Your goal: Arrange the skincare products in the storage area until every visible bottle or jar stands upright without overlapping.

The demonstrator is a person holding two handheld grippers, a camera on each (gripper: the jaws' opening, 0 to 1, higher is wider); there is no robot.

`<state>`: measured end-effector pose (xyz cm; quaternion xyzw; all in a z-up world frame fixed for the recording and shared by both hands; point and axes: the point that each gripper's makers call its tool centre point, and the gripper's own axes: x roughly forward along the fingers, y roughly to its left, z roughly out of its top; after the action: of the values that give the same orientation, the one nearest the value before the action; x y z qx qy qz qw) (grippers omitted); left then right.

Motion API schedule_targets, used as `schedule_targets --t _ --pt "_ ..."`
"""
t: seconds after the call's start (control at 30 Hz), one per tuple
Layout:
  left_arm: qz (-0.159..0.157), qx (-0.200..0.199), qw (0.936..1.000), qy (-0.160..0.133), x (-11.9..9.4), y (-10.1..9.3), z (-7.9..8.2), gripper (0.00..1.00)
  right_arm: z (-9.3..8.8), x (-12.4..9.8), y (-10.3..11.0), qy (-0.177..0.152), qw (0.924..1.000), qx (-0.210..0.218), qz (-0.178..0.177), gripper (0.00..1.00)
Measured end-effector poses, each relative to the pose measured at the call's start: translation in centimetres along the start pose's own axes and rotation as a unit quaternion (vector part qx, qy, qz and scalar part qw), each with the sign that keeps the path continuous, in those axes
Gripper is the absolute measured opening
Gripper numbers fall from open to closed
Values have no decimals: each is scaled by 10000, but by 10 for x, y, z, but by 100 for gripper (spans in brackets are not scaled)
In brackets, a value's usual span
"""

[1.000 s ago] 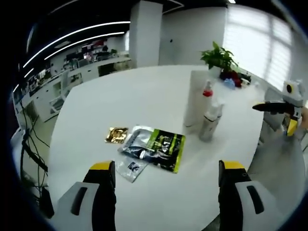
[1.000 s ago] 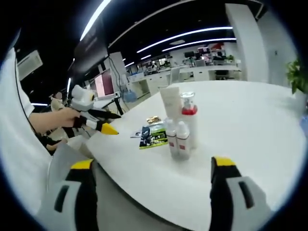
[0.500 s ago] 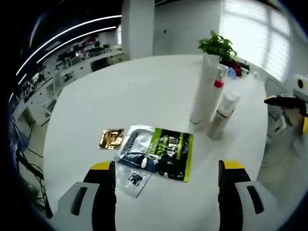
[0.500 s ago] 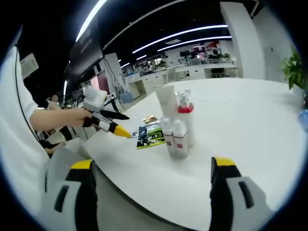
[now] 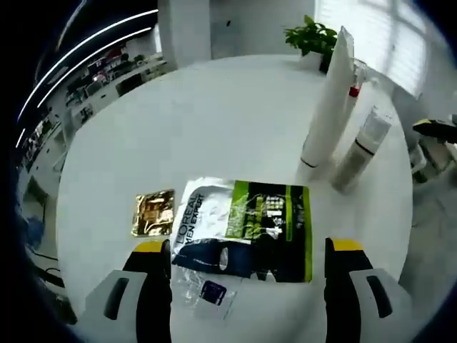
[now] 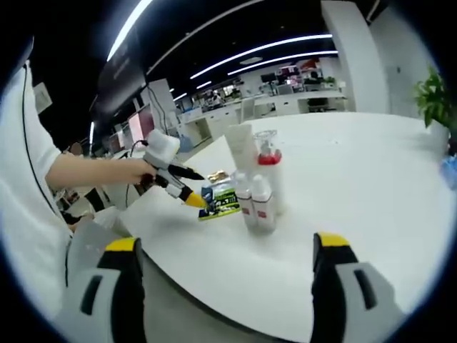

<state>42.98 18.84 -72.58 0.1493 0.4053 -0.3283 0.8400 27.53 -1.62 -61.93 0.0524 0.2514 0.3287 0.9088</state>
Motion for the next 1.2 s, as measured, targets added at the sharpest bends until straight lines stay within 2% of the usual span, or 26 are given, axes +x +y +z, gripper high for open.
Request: schedule_targets --t 0.23,0.4,0.7,0.8,0.97,1.2 --pt "-72 186 9995 264 15 2 -6 83 0 0 -4 0 10000 47 -75 99" --pt "-101 397 9979 507 22 3 -18 82 0 -1 -5 -17 9999 89 -119 99" --pt "-288 559 9965 550 23 6 -17 85 1 -1 -5 10 9999 92 -136 99" --pt "-492 793 9936 635 22 5 -19 85 2 -1 -4 8 9999 85 -136 99" --pt "-845 1331 9844 786 19 7 -23 85 3 1 -2 14 9999 67 -112 99" --pt "-1161 1848 9720 875 17 7 -26 85 3 3 0 37 9999 49 -81 99"
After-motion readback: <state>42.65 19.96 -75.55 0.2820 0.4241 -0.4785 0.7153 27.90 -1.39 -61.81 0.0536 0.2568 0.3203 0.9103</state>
